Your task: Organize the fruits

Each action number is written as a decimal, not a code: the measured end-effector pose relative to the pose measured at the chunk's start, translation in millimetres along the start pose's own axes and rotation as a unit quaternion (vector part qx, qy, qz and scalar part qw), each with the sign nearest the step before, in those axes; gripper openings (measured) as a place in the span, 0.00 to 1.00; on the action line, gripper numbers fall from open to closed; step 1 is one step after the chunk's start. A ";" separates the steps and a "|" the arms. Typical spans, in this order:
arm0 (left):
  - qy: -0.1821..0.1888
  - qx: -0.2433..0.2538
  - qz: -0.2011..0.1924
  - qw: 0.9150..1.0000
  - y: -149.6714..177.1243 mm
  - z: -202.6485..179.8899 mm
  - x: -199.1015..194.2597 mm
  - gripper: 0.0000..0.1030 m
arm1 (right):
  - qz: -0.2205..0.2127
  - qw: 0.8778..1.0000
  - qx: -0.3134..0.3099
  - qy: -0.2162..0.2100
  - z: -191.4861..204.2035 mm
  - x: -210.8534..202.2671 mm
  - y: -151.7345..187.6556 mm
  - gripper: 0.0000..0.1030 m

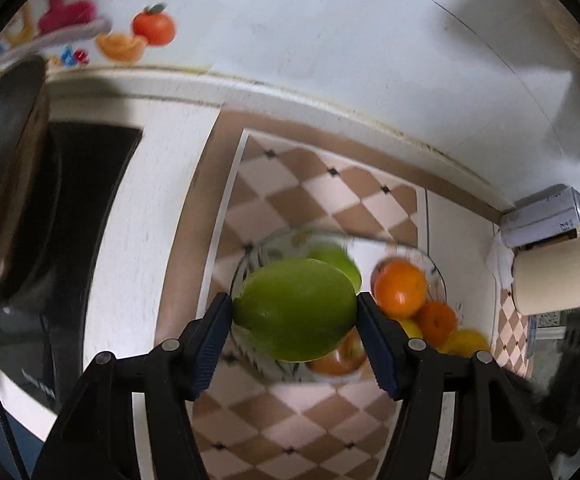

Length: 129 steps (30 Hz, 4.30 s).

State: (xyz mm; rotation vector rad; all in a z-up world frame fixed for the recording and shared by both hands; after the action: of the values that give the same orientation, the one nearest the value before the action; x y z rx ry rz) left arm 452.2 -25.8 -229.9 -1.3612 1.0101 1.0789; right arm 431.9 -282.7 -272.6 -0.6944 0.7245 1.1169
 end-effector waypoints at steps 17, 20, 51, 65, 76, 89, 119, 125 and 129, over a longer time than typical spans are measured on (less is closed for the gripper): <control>-0.051 0.040 0.126 0.990 -34.2 -7.3 93.9 0.59 | 0.058 0.996 0.049 0.056 -51.0 47.7 -56.1 0.68; -0.051 0.038 0.129 0.990 -34.2 -5.6 96.0 0.59 | 0.059 0.995 0.047 0.058 -49.2 45.8 -59.3 0.75; -0.101 0.052 -0.026 0.993 57.6 -9.2 -29.4 0.85 | -0.035 0.984 -0.102 0.144 38.5 -54.6 50.8 0.94; -0.088 0.053 -0.133 0.986 109.4 -18.0 -126.5 0.85 | -0.116 0.973 -0.144 0.139 83.4 -139.4 115.5 0.94; -0.071 0.055 -0.169 0.981 146.9 -12.1 -173.0 0.85 | -0.171 0.965 -0.158 0.122 116.8 -200.4 159.6 0.94; -0.078 0.064 -0.225 0.969 181.9 -8.8 -211.4 0.85 | -0.210 0.956 -0.167 0.121 139.4 -228.2 195.6 0.94; -0.136 0.112 -0.085 0.981 189.8 -99.2 -59.0 1.00 | -0.022 0.995 0.010 0.101 -121.5 -76.8 211.1 0.63; -0.144 0.139 -0.008 0.980 197.3 -137.3 7.5 1.00 | 0.017 0.998 -0.017 0.065 -136.0 -42.8 217.1 0.47; -0.140 0.140 0.034 0.980 201.9 -151.2 34.0 1.00 | 0.029 0.997 -0.048 0.054 -136.4 -34.1 221.8 0.32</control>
State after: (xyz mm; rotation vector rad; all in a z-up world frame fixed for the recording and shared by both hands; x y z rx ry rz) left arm 273.5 -189.6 -307.1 -0.9253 0.9633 1.0974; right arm 190.1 -346.0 -353.2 -0.8235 0.7905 1.1804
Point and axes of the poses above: each gripper's, at about its wrist camera, not at the fingertips, and x roughly the way its jaws point, z to its left, y to its underside, the point moved 2 cm from there along x, roughly the way its jaws point, and after that the axes turned 13 degrees about -y, right-handed, at the moved point
